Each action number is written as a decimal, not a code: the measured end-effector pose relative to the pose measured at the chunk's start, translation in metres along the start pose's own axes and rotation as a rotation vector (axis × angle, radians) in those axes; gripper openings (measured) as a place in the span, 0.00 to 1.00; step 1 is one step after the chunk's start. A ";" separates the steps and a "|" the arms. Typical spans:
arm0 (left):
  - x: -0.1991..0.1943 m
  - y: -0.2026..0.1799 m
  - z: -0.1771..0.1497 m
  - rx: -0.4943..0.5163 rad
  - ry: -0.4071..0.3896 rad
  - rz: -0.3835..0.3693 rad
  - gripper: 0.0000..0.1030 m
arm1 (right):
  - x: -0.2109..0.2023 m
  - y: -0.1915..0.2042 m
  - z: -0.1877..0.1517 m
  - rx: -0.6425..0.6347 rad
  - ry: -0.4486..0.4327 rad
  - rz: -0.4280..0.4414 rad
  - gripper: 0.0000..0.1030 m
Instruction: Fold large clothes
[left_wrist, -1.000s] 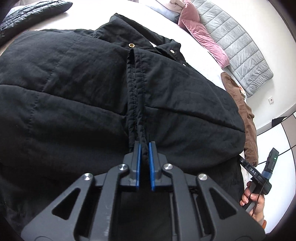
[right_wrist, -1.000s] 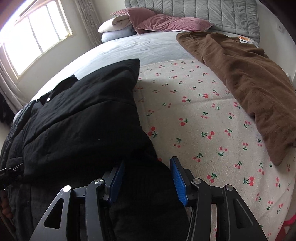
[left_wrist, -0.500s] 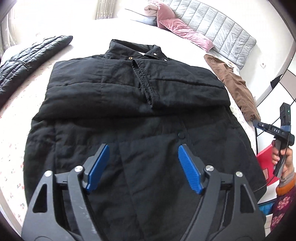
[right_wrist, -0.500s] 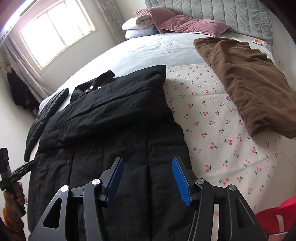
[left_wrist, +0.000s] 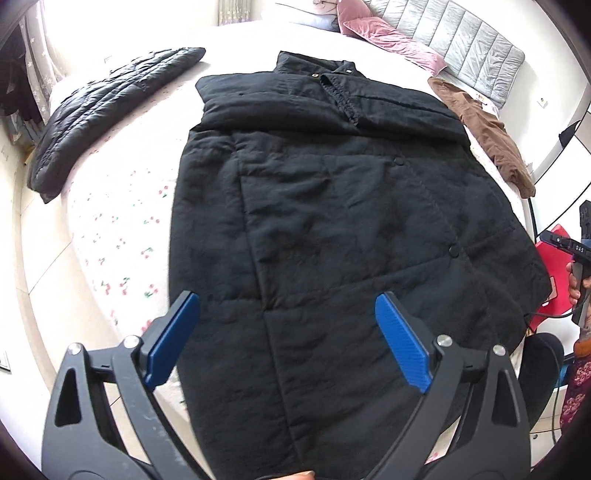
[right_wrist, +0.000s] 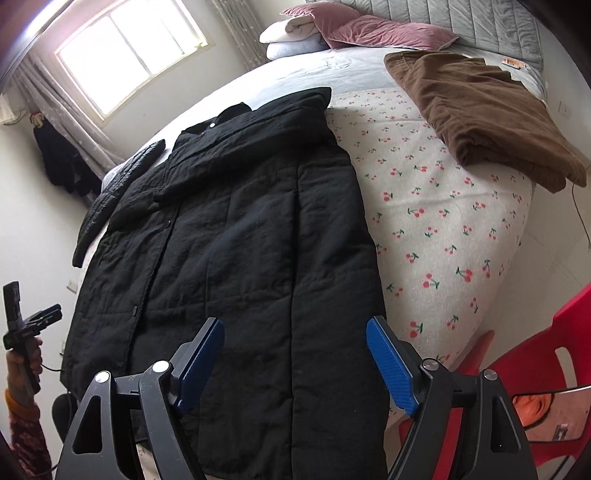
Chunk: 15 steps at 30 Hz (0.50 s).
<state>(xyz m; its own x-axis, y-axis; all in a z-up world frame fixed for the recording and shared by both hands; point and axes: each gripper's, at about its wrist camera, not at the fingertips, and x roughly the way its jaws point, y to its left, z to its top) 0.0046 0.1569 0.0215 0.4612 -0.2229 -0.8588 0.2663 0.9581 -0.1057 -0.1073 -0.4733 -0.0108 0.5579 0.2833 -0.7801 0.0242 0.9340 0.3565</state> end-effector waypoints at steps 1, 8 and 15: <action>-0.001 0.008 -0.006 -0.011 0.008 0.001 0.93 | 0.001 -0.005 -0.006 0.013 0.002 0.006 0.78; 0.008 0.058 -0.042 -0.119 0.029 -0.146 0.93 | 0.004 -0.033 -0.034 0.080 0.006 0.055 0.78; 0.024 0.080 -0.059 -0.249 0.031 -0.314 0.90 | 0.019 -0.050 -0.045 0.158 0.013 0.120 0.78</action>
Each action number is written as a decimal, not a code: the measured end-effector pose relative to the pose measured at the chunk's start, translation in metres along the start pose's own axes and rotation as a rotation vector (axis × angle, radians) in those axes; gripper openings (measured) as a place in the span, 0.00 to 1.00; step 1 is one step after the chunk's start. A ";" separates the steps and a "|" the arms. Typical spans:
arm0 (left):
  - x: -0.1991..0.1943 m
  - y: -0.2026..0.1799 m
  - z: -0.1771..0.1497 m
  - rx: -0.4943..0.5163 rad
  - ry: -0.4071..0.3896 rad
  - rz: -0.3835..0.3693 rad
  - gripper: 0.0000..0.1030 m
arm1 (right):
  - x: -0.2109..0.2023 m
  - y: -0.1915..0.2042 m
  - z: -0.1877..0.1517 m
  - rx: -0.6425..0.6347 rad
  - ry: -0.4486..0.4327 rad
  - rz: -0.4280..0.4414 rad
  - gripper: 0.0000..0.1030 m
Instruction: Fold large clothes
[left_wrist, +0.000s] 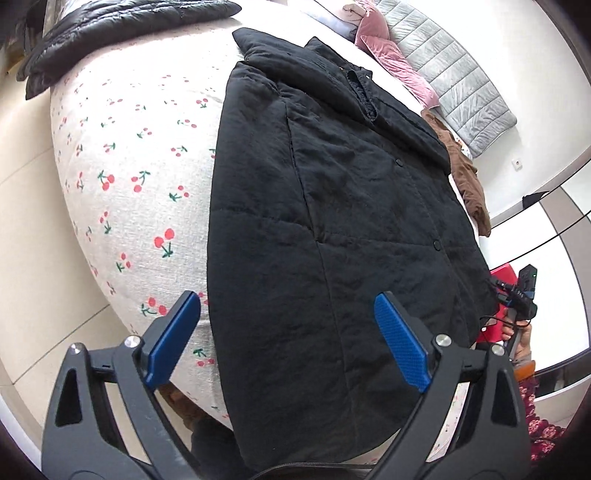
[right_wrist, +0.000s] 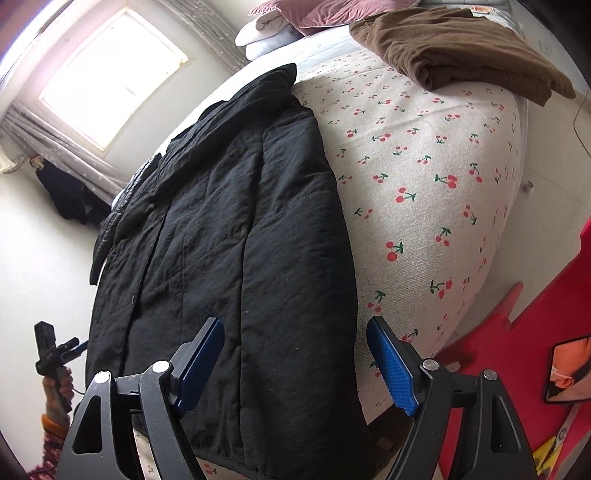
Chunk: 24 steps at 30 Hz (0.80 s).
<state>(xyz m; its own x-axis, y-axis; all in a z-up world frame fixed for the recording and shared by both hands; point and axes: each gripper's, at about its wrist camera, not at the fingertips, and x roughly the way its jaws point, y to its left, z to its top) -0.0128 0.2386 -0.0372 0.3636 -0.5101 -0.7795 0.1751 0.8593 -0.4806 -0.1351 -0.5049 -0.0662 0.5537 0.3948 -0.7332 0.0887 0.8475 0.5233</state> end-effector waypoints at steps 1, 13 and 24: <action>0.002 0.002 -0.002 -0.013 0.006 -0.022 0.88 | 0.002 -0.001 -0.001 0.008 0.002 0.009 0.77; 0.007 -0.001 -0.026 -0.010 0.078 -0.122 0.81 | 0.009 0.004 -0.012 -0.007 -0.002 0.044 0.62; 0.014 -0.035 -0.028 0.061 0.113 -0.081 0.58 | 0.010 0.013 -0.019 -0.039 0.052 0.064 0.35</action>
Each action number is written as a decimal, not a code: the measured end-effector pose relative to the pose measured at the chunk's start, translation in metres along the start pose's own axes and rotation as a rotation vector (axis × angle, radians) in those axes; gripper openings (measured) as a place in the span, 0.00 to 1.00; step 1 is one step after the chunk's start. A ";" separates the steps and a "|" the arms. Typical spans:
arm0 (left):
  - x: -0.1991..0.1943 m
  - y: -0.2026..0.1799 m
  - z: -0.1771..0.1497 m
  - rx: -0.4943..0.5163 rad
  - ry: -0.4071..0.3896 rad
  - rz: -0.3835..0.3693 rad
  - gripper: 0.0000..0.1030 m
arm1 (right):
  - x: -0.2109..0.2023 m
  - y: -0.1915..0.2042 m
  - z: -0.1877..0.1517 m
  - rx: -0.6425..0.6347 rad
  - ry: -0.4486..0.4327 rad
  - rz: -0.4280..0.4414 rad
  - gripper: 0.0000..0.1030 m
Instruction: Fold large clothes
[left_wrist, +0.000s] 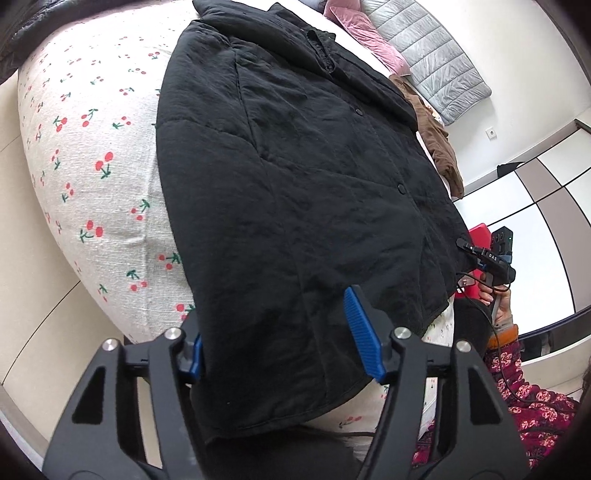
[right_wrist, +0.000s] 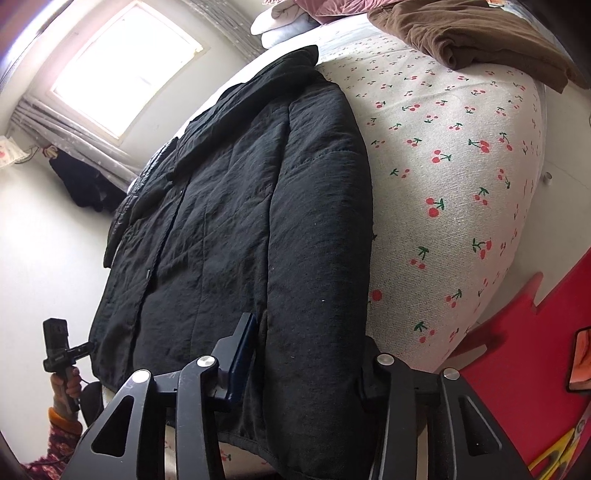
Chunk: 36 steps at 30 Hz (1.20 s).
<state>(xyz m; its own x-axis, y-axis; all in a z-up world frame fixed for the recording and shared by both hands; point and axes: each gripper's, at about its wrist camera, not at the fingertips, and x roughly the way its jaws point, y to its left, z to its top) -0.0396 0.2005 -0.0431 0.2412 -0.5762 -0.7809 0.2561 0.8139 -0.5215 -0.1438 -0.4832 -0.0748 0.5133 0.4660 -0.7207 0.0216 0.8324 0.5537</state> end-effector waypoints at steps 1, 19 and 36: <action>0.000 0.001 -0.001 -0.007 -0.004 0.009 0.49 | 0.000 0.001 0.000 -0.003 0.004 0.003 0.26; -0.103 -0.079 0.011 0.040 -0.358 -0.029 0.08 | -0.113 0.108 0.021 -0.198 -0.333 0.025 0.09; -0.163 -0.052 0.110 -0.050 -0.473 -0.107 0.08 | -0.150 0.114 0.133 -0.092 -0.486 0.080 0.09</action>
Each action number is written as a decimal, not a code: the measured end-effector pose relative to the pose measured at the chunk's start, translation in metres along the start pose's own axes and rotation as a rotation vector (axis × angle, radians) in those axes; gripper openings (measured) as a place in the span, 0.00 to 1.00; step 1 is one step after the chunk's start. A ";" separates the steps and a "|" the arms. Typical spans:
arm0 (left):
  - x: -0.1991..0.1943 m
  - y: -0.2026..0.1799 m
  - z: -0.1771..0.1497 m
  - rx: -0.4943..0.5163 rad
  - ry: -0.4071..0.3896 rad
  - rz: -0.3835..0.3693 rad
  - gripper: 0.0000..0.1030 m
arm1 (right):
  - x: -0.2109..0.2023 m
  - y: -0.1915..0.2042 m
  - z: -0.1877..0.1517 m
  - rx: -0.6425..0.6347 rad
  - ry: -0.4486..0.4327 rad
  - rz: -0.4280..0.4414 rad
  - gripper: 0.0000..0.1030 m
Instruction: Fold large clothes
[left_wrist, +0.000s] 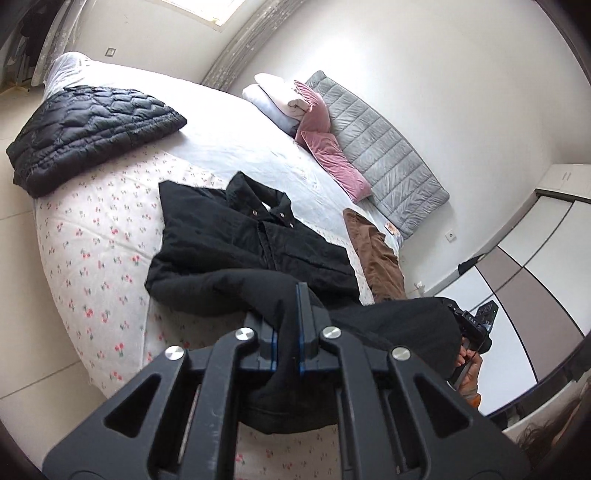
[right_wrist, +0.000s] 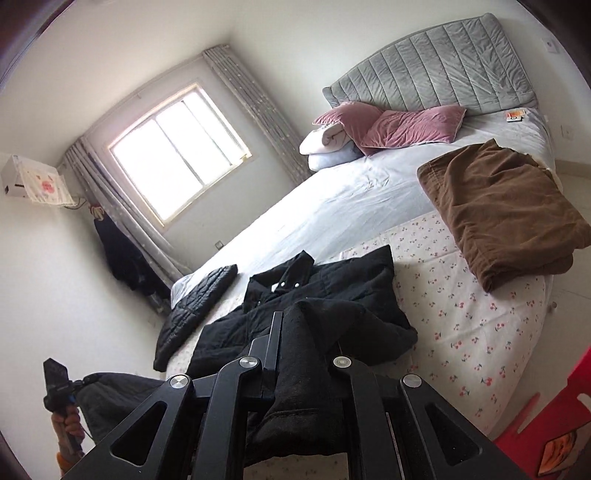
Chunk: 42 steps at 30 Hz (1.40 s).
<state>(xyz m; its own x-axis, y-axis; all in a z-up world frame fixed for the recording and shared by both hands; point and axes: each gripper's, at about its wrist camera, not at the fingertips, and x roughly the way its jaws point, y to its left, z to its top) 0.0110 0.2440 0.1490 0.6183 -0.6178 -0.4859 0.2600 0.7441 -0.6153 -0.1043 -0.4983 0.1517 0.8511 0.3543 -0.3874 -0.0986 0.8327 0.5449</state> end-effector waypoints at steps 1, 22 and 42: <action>0.009 0.002 0.018 -0.005 -0.007 0.008 0.08 | 0.013 0.000 0.012 0.004 -0.014 -0.008 0.09; 0.316 0.131 0.165 -0.186 0.140 0.329 0.34 | 0.348 -0.125 0.088 0.253 0.185 -0.220 0.49; 0.309 -0.034 -0.007 0.483 0.330 0.184 0.80 | 0.337 0.071 -0.054 -0.461 0.474 -0.147 0.72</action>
<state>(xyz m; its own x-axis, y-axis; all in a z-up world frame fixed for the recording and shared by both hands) 0.1880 0.0258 0.0159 0.4428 -0.4571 -0.7713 0.5257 0.8293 -0.1896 0.1480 -0.2962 0.0196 0.5645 0.2843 -0.7749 -0.2985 0.9456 0.1295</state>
